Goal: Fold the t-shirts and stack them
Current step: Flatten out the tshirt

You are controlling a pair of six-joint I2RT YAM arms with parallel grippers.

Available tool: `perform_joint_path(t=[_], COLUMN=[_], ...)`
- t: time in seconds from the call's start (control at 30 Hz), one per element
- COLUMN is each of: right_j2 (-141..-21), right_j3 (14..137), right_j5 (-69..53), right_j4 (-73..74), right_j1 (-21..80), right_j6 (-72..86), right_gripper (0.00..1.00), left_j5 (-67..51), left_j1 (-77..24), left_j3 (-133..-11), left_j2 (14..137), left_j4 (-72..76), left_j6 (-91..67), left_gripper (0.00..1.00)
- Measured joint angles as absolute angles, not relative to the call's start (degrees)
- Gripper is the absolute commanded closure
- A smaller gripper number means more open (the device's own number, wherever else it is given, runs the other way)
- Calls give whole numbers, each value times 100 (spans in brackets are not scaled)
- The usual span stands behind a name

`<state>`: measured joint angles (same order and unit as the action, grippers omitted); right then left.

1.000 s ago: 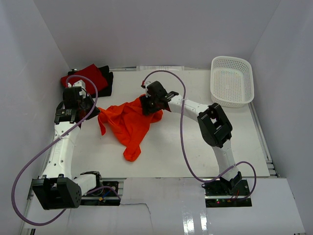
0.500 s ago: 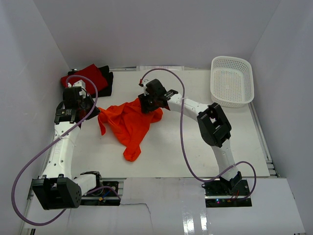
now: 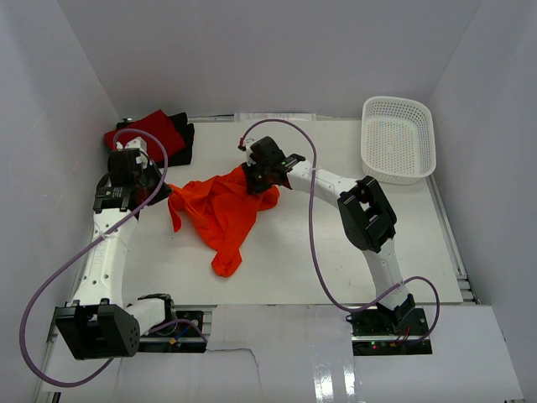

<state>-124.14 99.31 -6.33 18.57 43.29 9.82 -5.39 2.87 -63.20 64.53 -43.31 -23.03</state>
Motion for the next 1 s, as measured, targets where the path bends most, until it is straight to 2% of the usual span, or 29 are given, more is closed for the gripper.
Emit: perform_joint_path(t=[0.07, 0.47, 1.0], right_j2=[-12414, -12178, -10112], right_j3=[9931, 9863, 9992], right_j5=[-626, -255, 467], right_j4=[1872, 2027, 2261], right_j1=[4329, 4307, 3841], right_j6=[969, 972, 832], right_gripper=[92, 92, 92], left_j5=[-539, -539, -484], left_j1=[287, 287, 287], left_j3=[-6320, -6320, -6652], left_j2=[6453, 6453, 6484], left_j4=[-4331, -4327, -4351], left_j6=[-2305, -2342, -2324], left_gripper=[98, 98, 98])
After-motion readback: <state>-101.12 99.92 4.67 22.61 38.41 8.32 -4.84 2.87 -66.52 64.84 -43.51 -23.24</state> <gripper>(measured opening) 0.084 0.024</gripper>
